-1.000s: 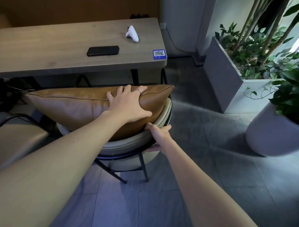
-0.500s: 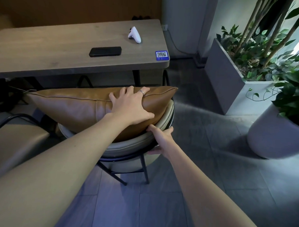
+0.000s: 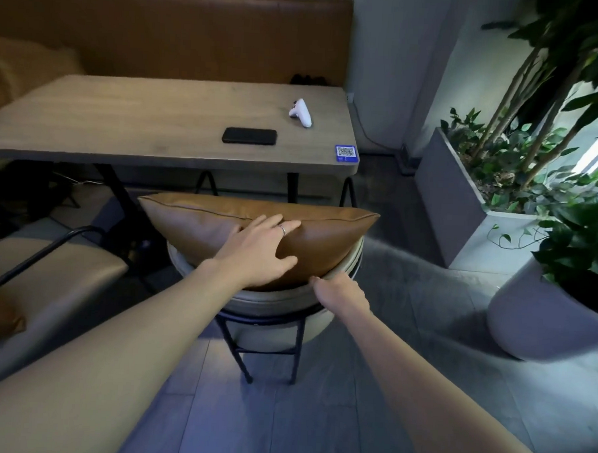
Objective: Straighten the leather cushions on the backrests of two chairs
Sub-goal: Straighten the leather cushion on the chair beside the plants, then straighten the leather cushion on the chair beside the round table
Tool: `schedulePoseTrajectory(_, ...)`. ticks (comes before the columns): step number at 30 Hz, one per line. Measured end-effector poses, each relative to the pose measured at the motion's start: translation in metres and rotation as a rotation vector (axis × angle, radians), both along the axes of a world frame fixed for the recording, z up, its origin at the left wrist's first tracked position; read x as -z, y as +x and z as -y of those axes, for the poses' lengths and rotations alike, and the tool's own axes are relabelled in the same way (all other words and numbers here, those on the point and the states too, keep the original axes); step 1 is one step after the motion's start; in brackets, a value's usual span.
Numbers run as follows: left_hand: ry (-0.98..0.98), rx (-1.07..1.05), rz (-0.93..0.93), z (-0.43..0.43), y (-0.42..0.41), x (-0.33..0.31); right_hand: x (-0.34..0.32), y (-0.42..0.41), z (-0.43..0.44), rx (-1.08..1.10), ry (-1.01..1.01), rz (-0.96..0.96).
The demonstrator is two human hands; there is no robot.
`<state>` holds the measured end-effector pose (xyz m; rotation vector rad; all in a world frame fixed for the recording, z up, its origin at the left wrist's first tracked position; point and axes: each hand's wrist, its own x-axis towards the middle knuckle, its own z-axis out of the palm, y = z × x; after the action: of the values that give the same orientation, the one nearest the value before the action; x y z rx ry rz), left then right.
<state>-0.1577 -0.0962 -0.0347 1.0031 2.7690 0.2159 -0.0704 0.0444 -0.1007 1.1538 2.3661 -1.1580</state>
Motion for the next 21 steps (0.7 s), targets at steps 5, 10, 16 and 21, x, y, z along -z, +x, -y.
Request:
schedulePoseTrajectory(5,-0.014,-0.077,-0.033,0.060,0.014,-0.028,-0.058,0.007,0.050,-0.216,0.372,-0.104)
schedulePoseTrajectory(10,0.032,-0.162,-0.102,0.150,0.027,-0.075,-0.126,0.012,0.134,-0.304,0.592,-0.376)
schedulePoseTrajectory(16,0.086,-0.295,-0.214,0.289,0.049,-0.145,-0.208,0.031,0.262,-0.475,0.699,-0.612)
schedulePoseTrajectory(21,0.110,-0.352,-0.326,0.405,0.069,-0.202,-0.244,0.041,0.364,-0.596,0.748,-0.751)
